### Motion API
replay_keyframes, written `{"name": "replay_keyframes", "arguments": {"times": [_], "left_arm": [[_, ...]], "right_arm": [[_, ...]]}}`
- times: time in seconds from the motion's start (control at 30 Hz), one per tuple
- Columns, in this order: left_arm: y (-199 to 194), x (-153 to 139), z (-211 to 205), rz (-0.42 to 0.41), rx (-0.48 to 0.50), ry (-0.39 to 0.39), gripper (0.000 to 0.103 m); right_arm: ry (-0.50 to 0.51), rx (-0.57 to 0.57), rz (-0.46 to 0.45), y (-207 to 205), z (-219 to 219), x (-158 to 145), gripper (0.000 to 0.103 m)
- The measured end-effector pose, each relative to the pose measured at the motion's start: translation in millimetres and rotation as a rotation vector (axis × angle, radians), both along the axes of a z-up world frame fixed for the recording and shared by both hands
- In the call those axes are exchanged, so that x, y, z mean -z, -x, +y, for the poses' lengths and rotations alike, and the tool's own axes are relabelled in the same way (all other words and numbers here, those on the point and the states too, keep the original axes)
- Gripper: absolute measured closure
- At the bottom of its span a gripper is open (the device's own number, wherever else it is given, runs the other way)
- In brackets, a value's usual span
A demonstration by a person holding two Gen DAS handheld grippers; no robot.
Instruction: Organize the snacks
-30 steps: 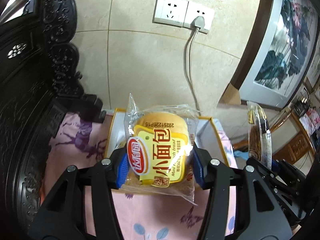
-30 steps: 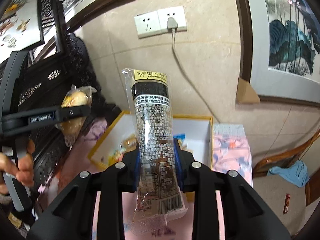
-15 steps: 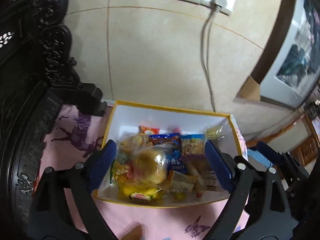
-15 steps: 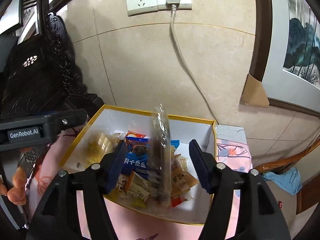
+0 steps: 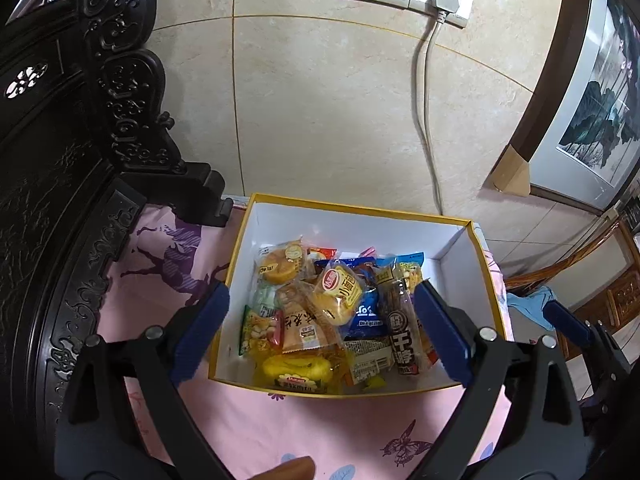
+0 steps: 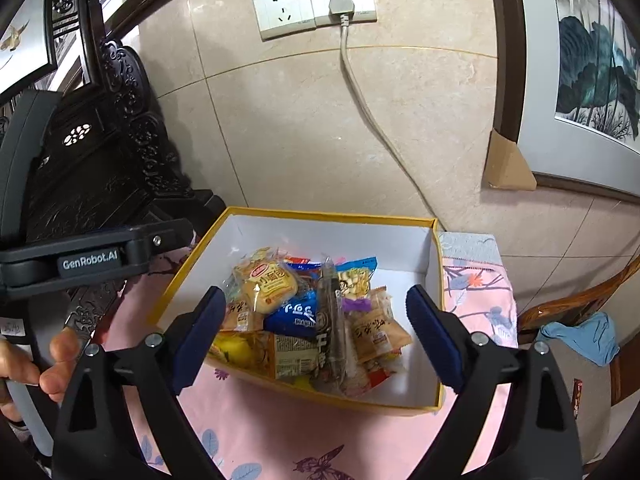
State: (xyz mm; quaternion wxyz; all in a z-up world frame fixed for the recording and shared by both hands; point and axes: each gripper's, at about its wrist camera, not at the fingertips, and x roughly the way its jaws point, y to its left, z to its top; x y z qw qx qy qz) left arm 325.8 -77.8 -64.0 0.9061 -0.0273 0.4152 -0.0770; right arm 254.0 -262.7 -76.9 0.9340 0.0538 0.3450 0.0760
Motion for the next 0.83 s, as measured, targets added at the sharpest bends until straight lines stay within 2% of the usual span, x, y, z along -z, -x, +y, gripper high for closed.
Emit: {"name": "replay_keyframes", "arguments": {"times": [0.5, 0.83], "left_arm": [[8.4, -3.5, -2.8, -0.022, -0.002, -0.064, 0.005], [7.9, -2.7, 3.0, -0.013, -0.012, -0.060, 0.004]], "right_arm": [[0.019, -0.003, 0.030, 6.6, 1.9, 6.2, 0.011], [0.028, -0.005, 0.052, 7.2, 4.4, 8.9, 0.011]]}}
